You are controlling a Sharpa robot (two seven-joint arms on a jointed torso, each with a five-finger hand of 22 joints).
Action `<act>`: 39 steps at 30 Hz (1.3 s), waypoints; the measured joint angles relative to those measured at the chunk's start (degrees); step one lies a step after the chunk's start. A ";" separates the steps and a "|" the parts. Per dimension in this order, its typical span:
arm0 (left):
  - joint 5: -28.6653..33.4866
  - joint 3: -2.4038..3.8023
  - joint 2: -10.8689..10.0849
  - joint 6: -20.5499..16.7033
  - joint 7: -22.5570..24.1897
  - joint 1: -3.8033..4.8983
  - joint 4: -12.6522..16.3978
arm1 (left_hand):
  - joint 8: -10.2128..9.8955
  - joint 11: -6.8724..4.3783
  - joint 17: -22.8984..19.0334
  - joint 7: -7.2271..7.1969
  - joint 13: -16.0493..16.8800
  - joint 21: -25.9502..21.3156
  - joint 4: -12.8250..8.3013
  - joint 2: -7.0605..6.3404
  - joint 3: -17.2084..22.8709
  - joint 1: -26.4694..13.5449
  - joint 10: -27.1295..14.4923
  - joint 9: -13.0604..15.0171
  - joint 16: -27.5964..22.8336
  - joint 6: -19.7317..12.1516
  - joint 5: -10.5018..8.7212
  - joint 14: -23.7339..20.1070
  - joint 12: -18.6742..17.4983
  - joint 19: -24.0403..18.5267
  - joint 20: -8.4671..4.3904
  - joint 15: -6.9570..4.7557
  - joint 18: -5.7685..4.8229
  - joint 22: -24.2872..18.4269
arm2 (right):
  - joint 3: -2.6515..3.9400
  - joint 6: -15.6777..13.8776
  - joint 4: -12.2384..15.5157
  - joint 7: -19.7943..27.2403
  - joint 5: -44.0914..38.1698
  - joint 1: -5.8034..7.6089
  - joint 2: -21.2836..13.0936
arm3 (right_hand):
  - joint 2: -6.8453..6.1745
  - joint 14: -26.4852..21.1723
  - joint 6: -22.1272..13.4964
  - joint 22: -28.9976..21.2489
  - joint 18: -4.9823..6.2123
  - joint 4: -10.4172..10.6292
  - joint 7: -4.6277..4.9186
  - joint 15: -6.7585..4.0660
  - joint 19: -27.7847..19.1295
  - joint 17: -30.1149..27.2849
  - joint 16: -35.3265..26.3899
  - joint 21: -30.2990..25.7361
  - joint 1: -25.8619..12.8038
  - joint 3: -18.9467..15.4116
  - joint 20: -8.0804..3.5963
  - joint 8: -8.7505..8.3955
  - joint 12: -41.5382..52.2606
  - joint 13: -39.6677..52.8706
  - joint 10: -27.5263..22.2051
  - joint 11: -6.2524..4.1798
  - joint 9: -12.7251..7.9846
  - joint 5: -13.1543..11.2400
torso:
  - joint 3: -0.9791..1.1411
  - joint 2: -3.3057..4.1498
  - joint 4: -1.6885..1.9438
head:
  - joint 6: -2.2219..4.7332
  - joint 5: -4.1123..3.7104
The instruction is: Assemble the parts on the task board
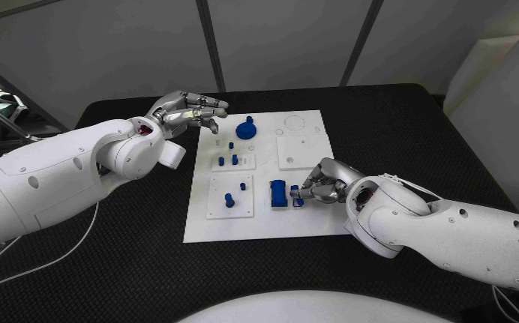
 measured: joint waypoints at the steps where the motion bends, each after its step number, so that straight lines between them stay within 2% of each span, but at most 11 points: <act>1: 0.00 0.00 -0.01 0.00 0.00 0.00 0.00 | 0.00 0.00 0.00 0.00 0.00 0.00 0.00 0.00 0.00 0.00 0.00 0.00 0.00 0.00 0.00 0.00 0.00 0.00 0.00 0.00 0.00 0.00 | -0.02 0.06 -0.01 -0.08 -0.06 -0.02 0.01 | -0.06 0.00 0.22 0.00 0.00 0.20 -0.21 -0.01 0.00 0.00 0.00 0.00 -0.42 -0.19 0.00 0.05 0.00 -0.01 0.00 0.00 0.10 0.00 | 0.00 0.00 -0.01 | -0.01 0.00; 9: 0.00 0.00 0.00 0.05 -0.02 0.00 -0.02 | 0.00 0.00 0.00 0.00 0.00 0.00 0.00 0.00 0.00 0.00 0.00 0.00 0.00 0.00 0.00 -0.18 0.00 0.00 0.00 0.18 0.00 -0.05 | -0.15 0.50 -0.14 -0.56 -0.38 -0.16 0.19 | -0.86 -0.19 1.19 0.00 0.00 2.74 -0.25 -0.20 -0.03 0.00 0.00 0.00 -2.43 -1.79 -0.03 0.14 -0.04 -0.01 0.52 -0.52 0.74 -1.03 | 0.02 0.00 -0.04 | 0.11 -0.04; 12: 0.00 0.00 0.01 0.06 -0.03 0.00 -0.02 | 0.00 0.00 0.00 0.00 -0.01 0.00 0.00 0.00 0.00 0.00 0.00 0.00 0.00 0.00 0.00 -0.20 0.00 0.00 0.00 0.20 0.00 -0.05 | -0.16 0.59 -0.15 -0.66 -0.45 -0.18 0.21 | -1.08 0.01 1.73 0.00 0.00 4.11 -0.30 -0.41 -0.20 0.00 0.00 0.00 -2.65 -2.39 -0.20 0.38 -0.23 -0.02 0.74 -0.74 1.28 -5.19 | 0.02 0.00 -0.04 | 0.15 -0.10; 15: 0.00 0.00 0.00 0.07 -0.03 0.00 -0.03 | 0.00 0.00 0.00 0.00 -0.01 0.00 0.00 0.00 0.00 0.00 0.00 0.00 0.00 0.00 0.00 -0.20 0.00 0.00 0.00 0.20 -0.01 -0.05 | -0.16 0.67 -0.15 -0.71 -0.55 -0.18 0.20 | -1.33 0.00 1.74 0.00 0.00 5.05 -0.31 -0.41 -0.20 0.00 0.00 0.00 -2.89 -2.84 -0.19 0.38 -0.24 0.05 0.84 -0.84 1.66 -6.76 | 0.02 0.00 -0.04 | 0.16 -0.15; 20: 0.00 0.00 -0.06 0.08 -0.05 0.00 -0.03 | 0.00 0.00 -0.01 0.00 -0.01 0.00 0.00 0.00 0.00 0.00 0.00 0.00 0.00 0.00 0.00 -0.20 0.00 0.00 0.00 0.20 0.00 -0.05 | -0.17 0.74 -0.06 -0.72 -0.79 -0.20 -0.01 | -1.53 0.00 2.04 0.00 0.00 6.64 -0.21 -0.41 -0.20 0.00 0.00 0.00 -3.09 -3.28 -0.19 0.36 -0.25 0.23 0.93 -0.94 2.46 -10.70 | 0.02 0.00 -0.03 | 0.12 -0.15; 24: 0.00 0.00 -0.12 0.08 -0.07 0.00 -0.02 | 0.00 0.00 -0.01 0.00 -0.01 0.00 0.00 0.00 0.00 0.00 0.00 0.00 0.00 0.00 0.00 -0.20 0.00 0.00 0.00 0.20 0.00 -0.04 | -0.17 0.73 0.03 -0.63 -1.00 -0.20 -0.27 | -2.91 0.00 2.04 0.00 0.00 9.32 -0.21 -0.41 -0.20 -0.01 0.00 0.00 -4.34 -2.78 -0.19 0.36 -0.25 0.28 0.94 -0.94 3.48 -18.17 | 0.02 0.00 -0.04 | 0.08 -0.07; 25: 0.00 0.00 -0.13 0.08 -0.08 0.00 -0.02 | 0.00 0.00 -0.01 0.00 -0.01 0.00 0.00 0.00 0.00 0.00 0.00 0.00 0.00 0.00 0.00 -0.20 0.00 0.00 0.00 0.20 0.00 -0.04 | -0.17 0.71 0.05 -0.60 -1.04 -0.20 -0.32 | -3.66 0.00 2.04 0.00 0.00 9.93 -0.22 -0.41 -0.20 0.00 0.00 0.00 -4.41 -2.49 -0.19 0.36 -0.45 0.28 1.12 -1.13 3.69 -19.77 | 0.02 0.00 -0.04 | 0.07 -0.07; 27: 0.00 0.00 -0.15 0.09 -0.09 0.00 -0.03 | 0.00 0.00 -0.01 0.00 -0.01 0.00 0.00 0.00 0.00 0.00 0.00 0.00 0.00 0.00 0.00 -0.20 0.00 0.00 0.00 0.20 0.00 -0.04 | -0.17 0.64 0.12 -0.48 -1.11 -0.20 -0.44 | -4.24 0.00 2.04 0.00 0.00 10.42 -0.22 -0.40 -0.20 -0.01 -0.01 0.00 -4.88 -2.00 -0.19 0.36 -0.57 0.28 1.16 -1.17 4.00 -21.36 | 0.02 0.00 -0.04 | 0.07 -0.07; 32: 0.00 0.00 -0.16 0.10 -0.10 0.00 -0.06 | 0.00 0.00 -0.01 0.00 -0.02 0.00 0.00 0.00 0.00 0.00 0.00 0.00 0.00 0.00 0.00 -0.21 0.00 0.00 0.00 0.20 0.00 -0.04 | -0.17 0.37 0.38 0.12 -1.26 -0.20 -0.82 | -4.50 0.00 2.04 0.00 0.00 10.33 -0.22 -0.40 -0.20 -0.01 -0.01 0.00 -5.10 -1.60 -0.19 0.36 -0.58 0.33 1.24 -1.24 4.19 -21.63 | 0.02 -0.03 -0.03 | 0.18 -0.09; 39: 0.00 0.00 -0.21 0.11 -0.13 0.00 -0.09 | 0.00 0.00 -0.01 0.00 -0.02 0.00 0.00 0.00 0.00 0.00 0.00 0.00 0.00 0.00 0.00 -0.21 0.00 0.00 0.00 0.21 0.00 -0.04 | -0.17 0.46 1.12 1.83 -1.31 -0.20 -2.08 | -6.09 0.00 2.04 0.00 0.00 9.79 -0.22 -0.40 -0.20 -0.01 -0.01 0.00 -3.49 0.02 -0.19 0.36 -0.87 0.33 1.24 -1.25 4.75 -21.63 | 0.03 -0.03 -0.04 | 0.24 -0.16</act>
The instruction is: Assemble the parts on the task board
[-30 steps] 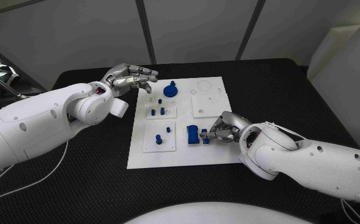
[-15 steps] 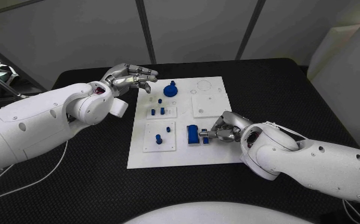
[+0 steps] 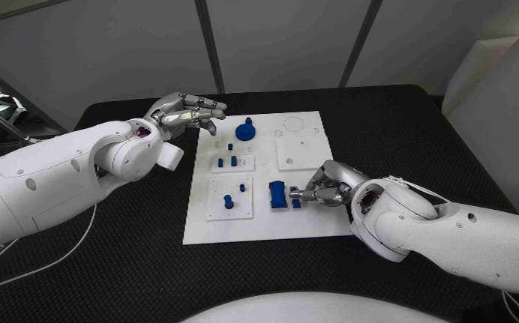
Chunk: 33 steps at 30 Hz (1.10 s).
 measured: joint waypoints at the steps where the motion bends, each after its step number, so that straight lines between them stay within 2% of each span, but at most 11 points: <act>1: 0.00 0.00 0.00 0.00 0.00 0.00 0.00 | 0.00 0.00 0.00 0.00 0.00 0.00 0.00 0.00 0.00 0.00 0.00 0.00 0.00 0.00 0.00 0.00 0.00 0.00 0.00 0.00 0.00 0.00 | 0.00 0.09 0.06 0.22 0.00 0.00 -0.18 | -0.11 0.00 0.00 0.00 0.00 -0.25 0.00 0.00 0.00 0.00 0.00 0.00 0.62 0.24 0.00 0.00 -0.01 -0.01 0.00 0.00 0.09 0.00 | -0.01 0.00 0.01 | 0.03 -0.02; 6: 0.00 0.00 -0.01 0.01 -0.02 0.00 -0.01 | 0.00 0.00 0.00 0.00 0.00 0.00 0.00 0.00 0.00 0.00 0.00 0.00 0.00 0.00 0.00 0.00 0.00 0.00 0.00 0.00 0.00 0.00 | 0.00 0.76 0.14 1.11 -0.01 0.00 -0.95 | 0.16 0.00 0.00 0.00 0.00 -2.06 0.00 0.01 0.00 0.00 0.00 0.00 3.73 1.19 0.00 0.00 -0.17 -0.10 -0.02 0.02 0.61 0.00 | -0.03 0.00 -0.02 | 0.04 -0.03; 16: 0.00 0.00 -0.01 0.03 -0.04 0.00 -0.05 | 0.00 0.00 0.00 0.00 0.04 0.00 0.00 0.00 0.00 0.00 0.00 0.00 0.00 0.00 0.00 0.00 0.00 0.00 0.00 0.00 0.00 0.01 | -0.01 1.65 -0.30 1.97 -0.01 -0.02 -1.06 | 0.51 0.00 -0.01 0.00 0.00 -2.44 0.01 0.01 0.00 0.00 0.00 0.00 4.51 1.43 0.00 0.00 -0.29 -0.09 -0.03 0.04 0.81 0.00 | -0.02 0.02 -0.02 | 0.04 -0.03; 20: 0.00 0.00 0.00 0.03 -0.05 0.00 -0.05 | 0.00 0.00 0.00 0.00 0.04 0.00 0.00 0.00 0.00 0.00 0.00 0.00 0.00 0.00 0.00 0.00 0.00 0.00 0.00 0.00 0.00 0.01 | -0.01 1.90 -0.95 2.05 -0.06 -0.02 -0.50 | 1.30 0.00 -0.01 0.00 0.00 -3.75 0.01 0.02 0.00 0.00 0.00 0.00 5.31 1.62 0.00 -0.22 0.01 0.10 -0.05 0.05 1.06 0.00 | -0.02 0.03 0.01 | 0.01 -0.03; 26: 0.00 0.00 0.00 0.04 -0.07 0.00 -0.05 | 0.00 0.00 0.00 0.00 0.04 0.00 0.00 0.00 0.00 0.00 0.00 0.00 0.00 0.00 0.00 0.00 0.00 0.00 0.00 0.00 0.00 0.01 | 0.04 2.02 -1.67 2.15 -0.38 0.02 0.46 | 1.70 0.00 -0.01 0.00 0.00 -4.97 0.01 0.03 0.00 0.00 0.00 0.00 6.61 1.92 0.00 -0.22 0.02 0.24 -0.15 0.15 1.27 -0.04 | -0.02 0.07 0.02 | -0.08 0.07; 33: 0.00 0.00 0.02 0.04 -0.08 -0.01 -0.05 | 0.00 0.00 0.00 0.00 0.04 0.00 0.00 0.00 0.00 0.00 0.00 0.00 0.00 0.00 0.00 0.00 0.00 0.00 0.00 0.00 0.00 0.01 | -0.01 1.97 -2.76 1.82 -1.09 -0.02 1.09 | 2.40 0.00 -0.01 0.00 0.00 -5.34 0.01 0.04 0.21 0.00 0.00 0.00 7.31 1.96 -0.20 -0.22 0.02 0.28 -0.22 0.23 1.47 -0.04 | -0.03 0.07 0.02 | -0.17 0.14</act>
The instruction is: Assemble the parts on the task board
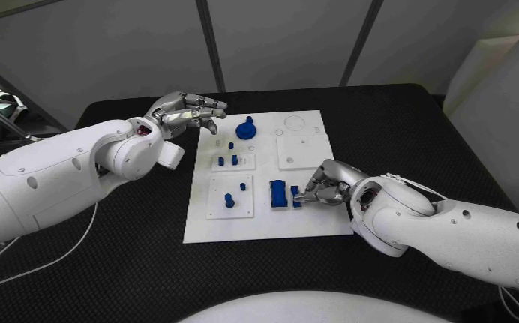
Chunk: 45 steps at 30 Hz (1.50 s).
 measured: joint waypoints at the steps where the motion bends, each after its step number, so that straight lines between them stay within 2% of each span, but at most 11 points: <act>1: 0.00 0.00 0.01 0.00 0.00 0.00 0.00 | 0.00 0.00 0.00 0.00 0.00 0.00 0.00 0.00 0.00 0.00 0.00 0.00 0.00 0.00 0.00 0.00 0.00 0.00 0.00 0.00 0.00 0.00 | 0.00 -0.04 -0.01 -0.01 -0.09 0.00 0.04 | 0.05 0.00 0.00 0.00 0.00 0.00 0.00 0.00 0.00 0.00 0.00 0.00 0.05 0.00 0.00 0.00 0.00 0.01 0.00 0.00 0.00 0.00 | 0.00 0.00 0.00 | -0.02 0.01; 8: 0.00 0.00 0.01 0.01 -0.01 0.00 -0.02 | 0.00 0.00 0.00 0.00 0.00 0.00 0.00 0.00 0.00 0.00 0.00 0.00 0.00 0.00 0.00 0.00 0.00 0.00 0.00 0.00 0.00 0.00 | 0.00 -0.92 0.61 0.60 -0.34 0.00 -0.25 | 0.86 0.00 0.00 0.00 0.00 0.32 0.00 0.00 0.00 0.00 0.00 0.00 -1.05 -1.11 0.00 -0.18 -0.01 0.00 0.00 0.00 0.21 0.58 | 0.02 -0.05 0.01 | -0.04 0.14; 17: 0.00 0.00 0.18 0.02 0.01 -0.01 -0.41 | 0.00 0.21 0.01 0.00 0.09 -0.45 0.35 0.30 -0.35 -0.30 -0.21 0.00 0.00 0.00 0.00 0.00 -0.20 0.00 0.00 0.00 0.00 -0.22 | 0.07 -1.65 0.98 12.01 6.63 0.29 -2.31 | -1.69 -0.01 -5.70 0.00 0.00 0.10 1.70 0.61 -0.14 0.04 -3.83 -3.70 -2.91 -2.99 0.31 -0.83 -5.98 -4.41 -2.33 1.08 -0.48 0.58 | -0.05 -0.37 0.01 | 0.70 -0.08; 20: 0.11 -0.02 0.30 0.02 0.15 -0.03 -0.72 | 0.00 0.33 0.00 0.01 0.19 -1.53 1.10 0.02 -1.10 -1.35 -0.33 0.00 -0.82 -0.01 -0.11 -1.23 -0.22 -0.70 0.61 0.49 0.00 -0.78 | 0.39 -1.64 -1.03 17.82 11.91 1.26 -2.20 | -2.28 -0.15 -8.34 0.00 2.54 -1.59 2.61 1.36 -0.43 -5.38 -8.89 -11.09 -1.79 -2.86 1.43 -0.83 -15.84 -11.64 -6.88 1.89 -1.10 1.46 | -0.15 -0.74 0.04 | 1.06 -0.27; 22: 0.46 -0.02 0.49 0.02 0.43 -0.09 -1.13 | 0.00 0.35 -0.46 0.17 0.33 -3.70 2.08 -0.73 -2.09 -3.05 -0.71 -0.06 -2.43 -0.50 -0.23 -4.08 -0.22 -2.93 1.02 1.22 -0.01 -1.98 | 0.62 -1.61 -3.81 22.20 16.79 2.33 -1.66 | -1.71 -1.87 -9.05 -1.40 4.37 -2.81 3.31 2.21 -3.83 -12.48 -15.26 -19.52 -0.36 -2.76 1.98 -0.83 -26.26 -19.27 -11.90 2.53 -1.42 2.73 | -0.26 -1.13 0.05 | 1.53 -0.40; 26: 1.82 -0.02 1.42 0.04 1.44 -0.44 -2.59 | 0.00 1.18 -2.50 -0.13 0.74 -11.18 4.05 -1.34 -4.05 -4.11 -1.62 -0.11 -6.61 -1.39 -1.19 -10.12 -0.24 -8.78 2.65 2.90 -0.10 -6.71 | 0.79 -0.80 -10.96 29.77 27.56 4.44 0.90 | 0.15 -13.46 -11.34 -20.50 8.96 -5.49 5.21 4.76 -18.66 -33.89 -37.60 -48.29 2.81 -2.74 4.12 -0.83 -37.44 -27.94 -20.74 4.89 -2.66 4.20 | -0.55 -2.17 0.05 | 2.49 -0.65; 31: 4.84 -0.07 3.29 -0.16 3.60 -0.95 -5.68 | 0.00 1.66 -6.57 -1.24 0.21 -20.39 5.28 -0.42 -5.61 -3.30 -3.52 -0.29 -14.09 -2.49 -3.40 -13.65 -1.03 -15.42 5.13 4.78 -0.05 -13.62 | 0.92 2.00 -21.37 37.46 41.65 6.55 6.04 | 3.88 -25.29 -13.83 -30.41 8.95 -8.53 7.71 9.37 -27.59 -42.72 -51.51 -63.04 6.87 -2.39 7.82 -0.83 -48.10 -39.02 -27.18 8.73 -6.25 4.62 | -1.01 -3.93 -0.19 | 4.42 -0.73; 34: 6.84 -0.07 4.79 -0.69 5.12 -1.14 -7.79 | 0.00 1.18 -9.03 -1.79 -0.82 -23.86 5.79 0.18 -6.12 -2.69 -4.62 -0.77 -19.40 -3.39 -3.46 -15.33 -1.37 -16.94 6.47 4.81 -0.05 -16.85 | 0.97 3.87 -27.15 40.81 48.43 7.33 9.00 | 6.11 -29.47 -15.23 -35.27 8.94 -10.84 8.84 11.83 -30.66 -48.78 -59.44 -69.45 9.10 -2.06 9.76 -0.83 -54.16 -46.12 -27.05 10.32 -9.45 2.97 | -1.21 -4.74 -0.34 | 5.70 -0.77; 36: 8.50 -0.07 6.40 -1.46 6.45 -1.34 -9.97 | -0.05 0.64 -11.20 -1.94 -1.97 -26.06 6.17 0.35 -7.00 -2.52 -6.56 -1.38 -23.81 -4.24 -3.67 -17.70 -1.90 -17.94 7.50 4.43 -0.05 -19.19 | 0.99 5.37 -31.79 43.07 53.06 7.76 11.51 | 6.28 -30.69 -16.17 -38.63 8.94 -12.26 8.81 13.05 -31.88 -53.16 -64.47 -73.38 9.26 -2.41 10.98 -0.83 -57.58 -50.64 -26.51 11.19 -12.05 2.84 | -1.35 -5.36 -0.38 | 6.45 -0.77; 42: 12.28 -0.06 10.35 -4.58 9.28 -1.88 -15.30 | -0.24 -0.15 -16.06 -2.63 -3.88 -29.76 7.98 1.39 -10.24 -3.50 -11.89 -3.20 -31.26 -6.77 -3.77 -22.09 -1.90 -20.43 9.27 4.22 -0.09 -24.18 | 1.02 8.54 -41.05 47.19 62.00 8.22 17.10 | 8.11 -29.87 -17.55 -48.35 8.94 -14.80 8.72 14.14 -35.63 -63.36 -74.69 -84.12 3.40 -4.19 13.51 -0.83 -62.52 -60.54 -25.98 11.46 -19.36 3.04 | -1.44 -6.65 -0.41 | 7.33 -0.16; 45: 13.96 -0.06 12.54 -6.70 10.50 -2.14 -17.83 | -0.24 -1.04 -19.67 -3.29 -3.90 -30.20 8.92 1.97 -12.64 -4.07 -16.07 -3.65 -33.39 -9.26 -3.36 -26.79 -1.90 -27.35 9.42 4.60 -0.06 -30.19 | 1.03 9.97 -44.71 48.86 65.75 8.33 19.33 | 8.11 -29.77 -18.25 -53.15 9.50 -15.56 8.98 14.20 -38.02 -67.55 -79.04 -85.88 -1.19 -4.83 15.10 -0.83 -62.52 -64.90 -27.10 11.56 -22.97 3.05 | -1.30 -7.09 -0.32 | 7.29 0.34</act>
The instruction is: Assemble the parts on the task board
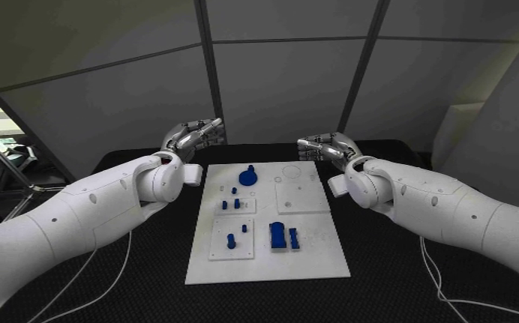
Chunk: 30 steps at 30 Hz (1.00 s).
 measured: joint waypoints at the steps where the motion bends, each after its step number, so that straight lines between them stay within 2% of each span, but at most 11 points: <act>1: 0.39 0.00 0.48 -0.57 0.30 -0.09 -0.46 | 0.00 -0.20 -0.91 -0.18 0.00 -0.20 0.13 0.22 -0.72 -0.22 -0.98 0.00 -0.12 -0.60 0.04 -0.86 0.00 -1.39 0.01 0.05 -0.02 -1.47 | 0.01 0.34 -0.74 0.42 0.88 0.02 0.48 | 0.08 0.22 -0.22 -1.22 0.00 -0.55 -0.22 -0.22 -0.30 -1.04 -0.89 0.00 -0.98 0.21 0.27 0.00 0.00 -1.15 -0.41 0.06 -1.02 0.00 | 0.07 -0.08 0.04 | 0.00 0.15; 6: 1.76 0.00 1.88 -2.90 1.43 -0.48 -1.83 | -0.17 -0.58 -3.33 -0.31 -0.11 -0.20 0.37 1.30 -2.43 -0.58 -3.70 -0.16 -0.30 -2.88 0.04 -3.16 0.41 -3.25 -0.08 0.43 -0.04 -4.51 | 0.00 1.65 -3.01 1.92 3.83 0.02 2.29 | 0.35 0.18 -1.20 -3.70 -0.05 -1.88 -0.69 -0.38 -0.76 -3.16 -1.55 -0.07 -2.78 1.09 0.47 0.00 -0.14 -3.16 -1.60 -0.37 -3.26 0.00 | 0.41 -0.34 0.25 | 0.44 0.70; 11: 1.74 -0.24 1.23 -3.11 1.30 -0.56 -0.81 | -2.13 -2.77 -5.75 -2.14 -1.95 -1.77 -2.05 3.37 -4.16 -13.32 -12.04 -2.01 -2.00 -11.20 -2.05 -9.98 -1.87 -7.93 -2.92 -0.86 0.00 -7.58 | -0.13 1.33 -1.92 1.78 3.81 -0.09 1.63 | -1.05 -9.11 -10.69 -6.85 -0.22 -0.77 -2.02 -1.63 -8.52 -5.35 -3.46 -2.05 -15.35 3.35 -2.02 -1.88 -2.11 -5.11 -11.02 -1.67 -4.49 -0.91 | 0.36 -0.25 0.25 | 0.73 0.71; 13: 1.72 -0.50 0.70 -3.60 1.31 -0.61 0.63 | -2.66 -3.40 -6.35 -3.36 -2.45 -2.00 -2.95 3.80 -4.78 -18.39 -15.29 -2.53 -2.33 -14.45 -2.89 -12.62 -2.55 -9.63 -4.18 -2.18 -0.04 -8.74 | -0.26 0.80 -0.51 1.79 3.87 -0.11 0.98 | -1.63 -12.92 -14.53 -8.11 -1.53 0.01 -2.65 -2.34 -11.68 -5.97 -3.98 -2.54 -20.37 4.49 -3.08 -2.36 -2.58 -5.62 -14.87 -2.23 -5.59 -2.18 | 0.32 -0.10 0.28 | 1.23 0.85; 15: 1.68 -0.83 0.11 -4.29 1.39 -0.70 2.41 | -2.88 -3.81 -6.79 -4.26 -2.79 -2.42 -3.57 4.12 -5.40 -23.01 -18.28 -2.89 -2.64 -17.42 -3.65 -15.05 -2.94 -11.40 -5.13 -3.28 0.02 -9.83 | -0.41 0.10 1.08 1.90 4.07 -0.14 0.38 | -2.16 -16.22 -17.88 -9.20 -1.51 1.14 -3.18 -3.59 -14.44 -6.36 -4.15 -2.66 -24.75 5.48 -4.00 -2.53 -2.74 -5.99 -18.22 -2.77 -6.79 -3.33 | 0.25 0.14 0.37 | 1.95 1.02; 16: 1.65 -1.10 -0.40 -4.98 1.48 -0.80 3.84 | -3.08 -3.98 -6.96 -4.61 -2.93 -2.42 -3.95 4.24 -5.78 -25.25 -19.72 -3.05 -2.78 -18.85 -4.05 -16.22 -3.07 -12.13 -5.69 -3.73 -0.01 -10.35 | -0.58 -0.61 2.63 2.06 4.27 -0.16 -0.19 | -2.39 -17.87 -19.53 -9.75 -2.28 1.79 -3.44 -4.19 -15.77 -6.53 -4.38 -2.93 -26.92 5.87 -4.49 -2.79 -2.98 -6.13 -19.83 -3.47 -7.33 -3.82 | 0.22 0.24 0.43 | 2.20 1.13; 18: 1.61 -1.58 -1.36 -6.41 1.68 -0.96 6.40 | -3.08 -4.20 -7.18 -5.08 -3.13 -2.65 -4.46 4.43 -6.75 -28.76 -21.98 -3.20 -2.78 -21.11 -4.67 -18.06 -3.38 -13.45 -6.41 -4.33 0.01 -11.17 | -0.83 -2.06 5.25 2.39 4.69 -0.21 -1.16 | -2.99 -20.47 -22.14 -10.59 -2.40 2.52 -4.06 -5.00 -17.94 -6.75 -4.39 -3.10 -30.31 6.60 -5.21 -2.79 -3.10 -6.33 -22.49 -4.55 -8.05 -4.48 | 0.17 0.45 0.53 | 2.68 1.26; 22: 1.48 -2.78 -3.90 -10.93 2.57 -1.32 13.20 | -3.35 -4.52 -7.51 -5.79 -3.36 -2.86 -4.94 4.66 -8.93 -35.98 -26.60 -3.46 -3.05 -25.70 -5.86 -21.85 -3.78 -15.89 -8.21 -5.19 0.01 -12.85 | -1.46 -6.47 11.92 3.62 6.03 -0.31 -3.80 | -5.41 -25.78 -27.48 -12.34 -3.29 3.79 -6.47 -6.20 -22.38 -7.04 -4.68 -3.34 -37.35 7.86 -6.67 -3.16 -3.33 -6.58 -27.84 -6.37 -9.07 -5.18 | 0.11 0.70 0.62 | 3.05 1.37; 26: 1.25 -3.94 -6.30 -16.77 3.89 -1.70 20.18 | -3.35 -4.69 -7.64 -6.08 -3.45 -2.86 -5.20 4.78 -9.90 -41.84 -30.33 -3.54 -3.05 -29.46 -6.90 -24.90 -3.81 -18.01 -9.50 -5.62 0.02 -14.22 | -2.14 -12.51 19.63 5.58 8.08 -0.40 -6.79 | -6.71 -30.05 -31.83 -13.77 -4.18 4.37 -7.80 -6.77 -25.92 -7.14 -4.68 -3.36 -43.02 8.98 -7.89 -3.16 -3.33 -6.69 -32.19 -7.23 -9.58 -5.56 | 0.08 0.79 0.65 | 3.10 1.38; 29: 1.04 -4.55 -7.66 -21.05 4.94 -1.87 24.09 | -3.57 -4.74 -7.66 -6.22 -3.50 -2.86 -5.35 4.82 -10.23 -45.91 -32.96 -3.59 -3.05 -32.04 -8.88 -27.04 -3.81 -19.37 -10.47 -5.77 0.02 -15.16 | -2.51 -17.18 24.30 7.20 9.73 -0.46 -8.47 | -7.24 -32.74 -34.54 -14.65 -4.23 4.55 -8.30 -7.02 -28.13 -7.23 -4.90 -3.36 -46.57 9.66 -8.65 -3.16 -3.33 -6.73 -34.89 -7.59 -9.76 -5.82 | 0.07 0.82 0.67 | 3.11 1.38; 30: 0.98 -4.70 -7.99 -22.22 5.24 -1.92 25.00 | -3.57 -4.75 -7.66 -6.28 -3.50 -2.86 -5.28 4.83 -10.29 -46.74 -33.50 -3.59 -3.05 -32.56 -9.25 -27.49 -3.81 -19.75 -10.63 -5.81 -0.01 -15.34 | -2.62 -18.47 25.43 7.69 10.20 -0.46 -8.89 | -7.38 -33.76 -35.53 -14.98 -5.11 4.55 -8.45 -7.05 -28.97 -7.24 -4.90 -3.36 -47.86 9.78 -8.93 -3.16 -3.33 -6.75 -35.85 -7.69 -9.82 -5.82 | 0.06 0.83 0.68 | 3.12 1.38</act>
